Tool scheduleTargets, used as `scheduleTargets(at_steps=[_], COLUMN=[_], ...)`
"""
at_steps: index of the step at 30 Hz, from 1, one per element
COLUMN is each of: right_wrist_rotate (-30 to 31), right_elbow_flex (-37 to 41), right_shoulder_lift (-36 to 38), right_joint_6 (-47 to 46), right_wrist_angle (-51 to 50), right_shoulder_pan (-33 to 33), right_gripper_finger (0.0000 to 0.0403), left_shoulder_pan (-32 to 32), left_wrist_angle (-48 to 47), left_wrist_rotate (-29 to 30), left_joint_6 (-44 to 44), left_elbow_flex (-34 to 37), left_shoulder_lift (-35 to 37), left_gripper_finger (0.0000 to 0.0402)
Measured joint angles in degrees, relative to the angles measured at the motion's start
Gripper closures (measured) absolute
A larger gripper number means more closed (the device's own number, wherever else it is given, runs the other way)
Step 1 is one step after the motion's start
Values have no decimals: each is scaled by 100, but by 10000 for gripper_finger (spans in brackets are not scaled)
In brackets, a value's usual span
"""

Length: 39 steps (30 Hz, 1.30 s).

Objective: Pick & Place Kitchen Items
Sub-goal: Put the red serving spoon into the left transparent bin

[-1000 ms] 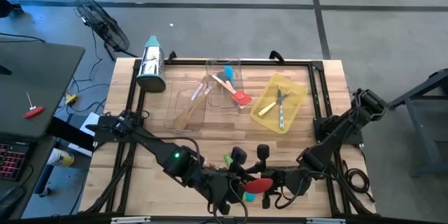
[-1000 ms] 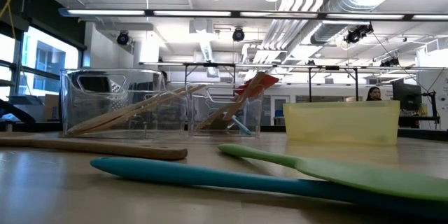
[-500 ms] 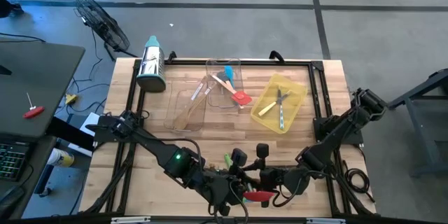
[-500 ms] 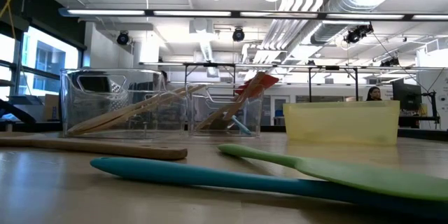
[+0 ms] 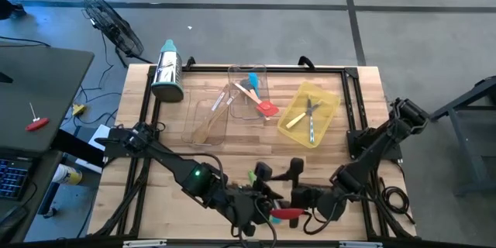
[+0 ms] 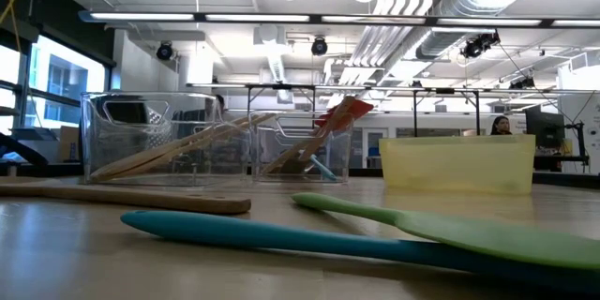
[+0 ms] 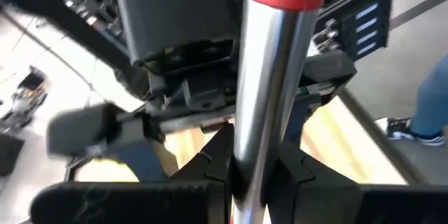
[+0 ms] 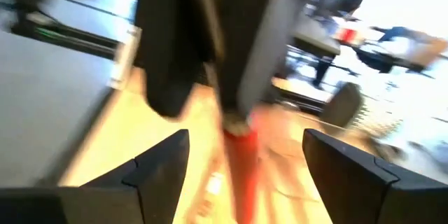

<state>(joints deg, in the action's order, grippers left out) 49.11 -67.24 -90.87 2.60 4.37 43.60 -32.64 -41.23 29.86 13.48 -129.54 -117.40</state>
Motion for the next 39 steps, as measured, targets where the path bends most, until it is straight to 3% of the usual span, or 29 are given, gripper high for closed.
scheduleTargets(at_steps=[4,9,16,21,28,39], right_wrist_rotate=[931,1688,1687,1649,1482,1286], right_elbow_flex=[0,0,0,0,0,0], right_shoulder_lift=[0,2,2,2,2,2], right_joint_6=[-3,-4,-637,-1459,-2086,-2401], right_wrist_angle=[-239,-459,-1131,-1887,-2389,-2711], right_shoulder_pan=[155,382,452,391,386,386], right_gripper_finger=[131,139,145,145,145,145], left_shoulder_pan=[-44,-206,-298,-142,209,661], left_wrist_angle=[-307,-656,-1695,-3109,-4863,-4876], left_wrist_rotate=[395,1421,3411,4536,4563,3950], left_joint_6=[-161,-337,-645,-942,-976,929], left_elbow_flex=[0,1,0,0,0,20], left_shoulder_lift=[9,57,90,94,94,101], left_gripper_finger=[358,358,358,358,358,358])
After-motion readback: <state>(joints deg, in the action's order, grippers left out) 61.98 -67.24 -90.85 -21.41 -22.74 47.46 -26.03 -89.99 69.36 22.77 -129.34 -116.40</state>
